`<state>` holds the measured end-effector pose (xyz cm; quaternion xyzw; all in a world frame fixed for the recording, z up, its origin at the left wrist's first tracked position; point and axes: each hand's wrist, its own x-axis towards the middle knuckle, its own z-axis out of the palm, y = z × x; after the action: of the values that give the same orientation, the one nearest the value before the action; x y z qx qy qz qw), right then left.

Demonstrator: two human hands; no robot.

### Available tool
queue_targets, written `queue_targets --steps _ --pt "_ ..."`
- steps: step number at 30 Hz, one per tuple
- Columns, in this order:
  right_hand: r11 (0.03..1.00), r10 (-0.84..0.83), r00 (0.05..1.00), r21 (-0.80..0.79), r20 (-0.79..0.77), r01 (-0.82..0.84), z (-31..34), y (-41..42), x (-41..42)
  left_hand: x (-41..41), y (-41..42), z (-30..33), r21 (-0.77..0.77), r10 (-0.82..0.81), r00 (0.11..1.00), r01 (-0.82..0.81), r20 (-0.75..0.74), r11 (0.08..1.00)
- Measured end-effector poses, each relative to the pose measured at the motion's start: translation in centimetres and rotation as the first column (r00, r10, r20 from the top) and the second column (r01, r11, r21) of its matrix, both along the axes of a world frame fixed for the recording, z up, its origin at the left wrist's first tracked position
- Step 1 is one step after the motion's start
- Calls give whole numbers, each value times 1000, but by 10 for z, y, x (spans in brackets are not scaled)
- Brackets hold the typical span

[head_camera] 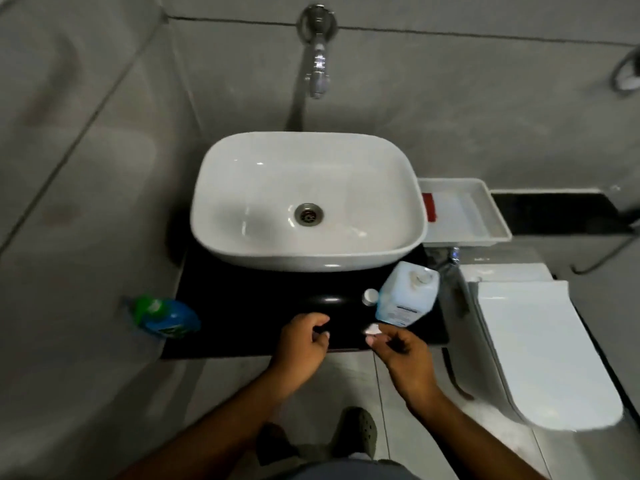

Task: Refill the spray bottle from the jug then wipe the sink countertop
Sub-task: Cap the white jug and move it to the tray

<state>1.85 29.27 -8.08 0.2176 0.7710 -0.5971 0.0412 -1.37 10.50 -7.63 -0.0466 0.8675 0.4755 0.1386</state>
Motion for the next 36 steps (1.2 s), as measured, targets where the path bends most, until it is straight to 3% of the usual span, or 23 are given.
queue_targets --steps 3,6,8,12,15,21,24,28,31,36 --pt "973 -224 975 -50 -3 224 4 44 6 -26 26 1 -108 -159 986 152 -50 982" --pt "950 -286 958 -135 -27 280 18 68 -8 -53 49 -2 -283 -340 940 315 -42 906" --pt "973 -200 977 -137 -78 188 28 75 -23 -68 60 -4 -357 -436 900 399 -25 844" --pt "984 170 979 -26 -110 -174 45 82 -52 -84 74 -5 -375 -549 836 503 -19 779" --pt "950 308 945 89 -106 -299 51 83 -62 -87 78 -6 -359 -536 840 479 -77 801" --pt "930 366 917 87 -159 -356 53 92 -64 -63 68 12 -398 -375 918 299 -128 867" --pt "926 377 911 81 -165 -369 55 92 -66 -31 60 36 -439 -406 865 255 -295 861" --pt "922 387 906 54 -171 -384 53 93 -69 -31 70 78 -318 -325 814 183 -482 930" --pt "917 398 903 55 -163 -395 54 94 -70 -50 91 101 -293 -345 781 216 -521 931" --pt "917 399 905 61 -147 -395 56 94 -70 -72 102 102 -455 -538 696 329 -475 827"
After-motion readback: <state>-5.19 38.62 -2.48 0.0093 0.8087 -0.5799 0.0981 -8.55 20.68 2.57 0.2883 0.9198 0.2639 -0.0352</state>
